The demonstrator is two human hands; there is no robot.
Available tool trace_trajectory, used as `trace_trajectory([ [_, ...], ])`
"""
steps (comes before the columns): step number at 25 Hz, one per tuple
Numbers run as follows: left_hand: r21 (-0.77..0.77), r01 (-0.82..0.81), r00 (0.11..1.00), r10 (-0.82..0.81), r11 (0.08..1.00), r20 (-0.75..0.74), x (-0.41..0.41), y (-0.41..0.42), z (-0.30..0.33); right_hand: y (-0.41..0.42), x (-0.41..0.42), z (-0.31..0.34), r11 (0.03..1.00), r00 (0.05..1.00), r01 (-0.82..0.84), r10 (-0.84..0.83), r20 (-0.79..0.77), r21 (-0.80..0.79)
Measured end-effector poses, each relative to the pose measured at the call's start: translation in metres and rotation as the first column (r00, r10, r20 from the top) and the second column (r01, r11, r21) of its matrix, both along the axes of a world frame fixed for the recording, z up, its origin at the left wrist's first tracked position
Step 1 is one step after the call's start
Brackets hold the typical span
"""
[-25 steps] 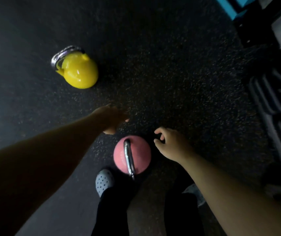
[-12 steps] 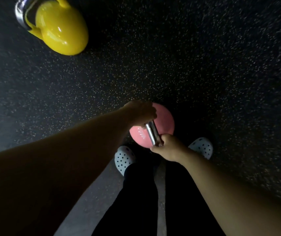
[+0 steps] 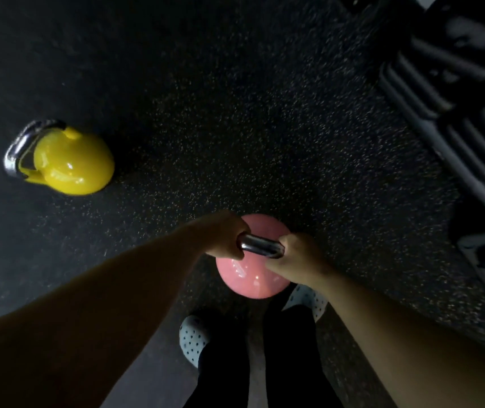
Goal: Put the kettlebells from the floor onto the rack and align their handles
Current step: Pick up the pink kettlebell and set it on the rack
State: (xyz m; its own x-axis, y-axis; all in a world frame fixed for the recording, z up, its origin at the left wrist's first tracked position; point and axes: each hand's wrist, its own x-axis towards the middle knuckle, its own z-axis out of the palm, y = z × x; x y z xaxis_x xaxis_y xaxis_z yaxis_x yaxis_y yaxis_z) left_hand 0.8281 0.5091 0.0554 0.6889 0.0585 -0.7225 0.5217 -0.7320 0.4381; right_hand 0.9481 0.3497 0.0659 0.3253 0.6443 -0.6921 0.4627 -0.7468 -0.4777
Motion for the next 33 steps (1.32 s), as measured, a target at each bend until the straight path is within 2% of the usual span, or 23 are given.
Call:
trace_trajectory([
  [5,0.142,0.025,0.986,-0.047,0.990,0.157,0.115,0.023,0.078,0.018,0.092,0.068,0.981,0.984,0.137,-0.150,0.093,0.134],
  [8,0.286,0.067,0.951,-0.147,0.956,0.271,0.189,0.039,0.126,0.030,0.159,0.103,0.953,0.966,0.172,-0.212,0.147,0.248],
  [11,0.344,0.065,0.923,-0.188,0.937,0.336,0.248,0.062,0.160,0.051,0.215,0.134,0.933,0.939,0.157,-0.242,0.243,0.323],
  [15,0.455,0.147,0.836,-0.356,0.878,0.418,0.337,0.102,0.194,0.083,0.290,0.169,0.887,0.872,0.157,-0.331,0.361,0.434],
  [19,0.525,0.172,0.645,-0.498,0.834,0.580,0.422,0.145,0.212,0.117,0.357,0.185,0.852,0.760,0.201,-0.448,0.471,0.484],
  [20,0.527,0.182,0.621,-0.512,0.830,0.593,0.436,0.150,0.218,0.123,0.370,0.187,0.845,0.726,0.180,-0.460,0.511,0.504],
  [22,0.506,0.219,0.655,-0.510,0.834,0.557,0.486,0.173,0.234,0.147,0.414,0.194,0.817,0.659,0.191,-0.518,0.546,0.545],
  [24,0.494,0.230,0.664,-0.506,0.839,0.551,0.537,0.198,0.249,0.171,0.455,0.209,0.789,0.652,0.253,-0.567,0.503,0.561],
  [29,0.631,0.219,0.489,-0.643,0.744,0.589,0.649,0.235,0.264,0.211,0.536,0.231,0.691,0.514,0.344,-0.705,0.489,0.636],
  [31,0.638,0.203,0.456,-0.648,0.743,0.610,0.688,0.246,0.264,0.224,0.570,0.232,0.659,0.438,0.374,-0.746,0.502,0.653],
  [33,0.606,0.189,0.459,-0.615,0.773,0.641,0.719,0.254,0.266,0.235,0.603,0.236,0.659,0.389,0.363,-0.750,0.535,0.659],
])
